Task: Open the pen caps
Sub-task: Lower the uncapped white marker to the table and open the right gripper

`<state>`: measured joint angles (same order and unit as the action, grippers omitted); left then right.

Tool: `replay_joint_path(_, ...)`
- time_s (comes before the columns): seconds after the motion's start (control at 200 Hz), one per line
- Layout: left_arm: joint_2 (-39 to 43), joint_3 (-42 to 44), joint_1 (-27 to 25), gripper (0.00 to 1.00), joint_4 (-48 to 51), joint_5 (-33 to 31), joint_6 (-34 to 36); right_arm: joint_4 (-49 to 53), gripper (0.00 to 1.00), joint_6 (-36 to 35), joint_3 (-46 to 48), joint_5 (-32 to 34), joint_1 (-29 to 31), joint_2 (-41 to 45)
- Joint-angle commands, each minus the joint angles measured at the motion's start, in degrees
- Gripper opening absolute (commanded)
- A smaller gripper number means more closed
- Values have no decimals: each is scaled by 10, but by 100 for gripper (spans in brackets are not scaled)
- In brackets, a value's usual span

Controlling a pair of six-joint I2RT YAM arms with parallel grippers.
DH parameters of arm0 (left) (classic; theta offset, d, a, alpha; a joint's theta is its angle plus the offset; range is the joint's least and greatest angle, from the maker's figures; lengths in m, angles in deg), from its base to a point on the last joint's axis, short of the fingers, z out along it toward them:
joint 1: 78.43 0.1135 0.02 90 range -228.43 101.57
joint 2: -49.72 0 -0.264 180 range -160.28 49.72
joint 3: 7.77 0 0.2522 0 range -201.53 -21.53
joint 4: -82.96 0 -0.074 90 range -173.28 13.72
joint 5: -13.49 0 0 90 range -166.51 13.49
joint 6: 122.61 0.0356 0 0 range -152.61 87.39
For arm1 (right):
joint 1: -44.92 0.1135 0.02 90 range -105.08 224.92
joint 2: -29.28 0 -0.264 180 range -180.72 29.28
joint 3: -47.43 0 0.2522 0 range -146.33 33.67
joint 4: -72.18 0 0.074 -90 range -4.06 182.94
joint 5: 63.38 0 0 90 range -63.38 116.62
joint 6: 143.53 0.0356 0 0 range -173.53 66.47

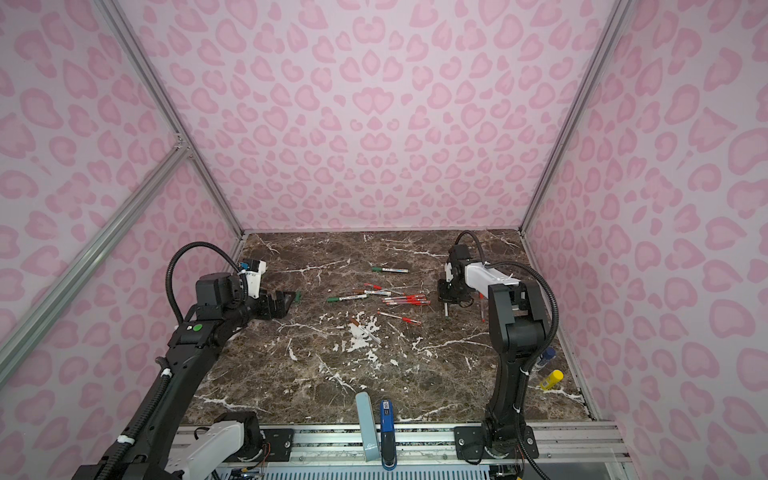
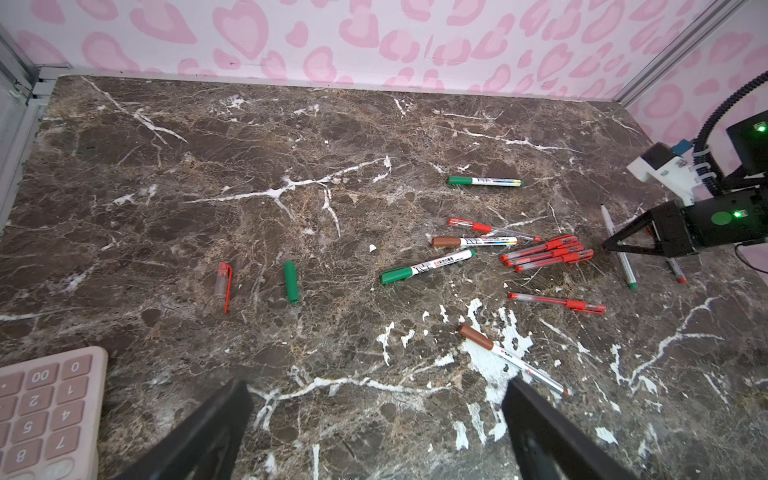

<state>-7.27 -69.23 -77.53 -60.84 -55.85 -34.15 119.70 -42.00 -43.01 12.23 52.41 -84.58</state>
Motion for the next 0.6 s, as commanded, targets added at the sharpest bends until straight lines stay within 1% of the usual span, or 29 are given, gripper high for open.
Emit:
replay_joint_path(0.0,-3,-6,4,98,-12,8,0,11,2,1,2,31,-1,-16)
replay_joint_path(0.09,-2,-10,4,98,-13,-1,-2,3,6,5,11,34,0,-13)
replay_joint_path(0.18,0,-4,5,98,-19,9,-2,3,10,7,11,43,0,-16)
replay_joint_path(0.315,0,-10,9,98,-12,3,-6,-4,17,10,19,38,1,-8)
replay_joint_path(0.395,4,-4,9,98,-20,6,-7,-4,19,10,18,47,0,-7)
replay_joint_path(0.51,-3,-15,11,98,-10,-4,-7,0,21,11,20,38,1,-1)
replay_joint_path(0.6,0,-9,11,98,-18,1,-10,-5,24,7,24,44,0,8)
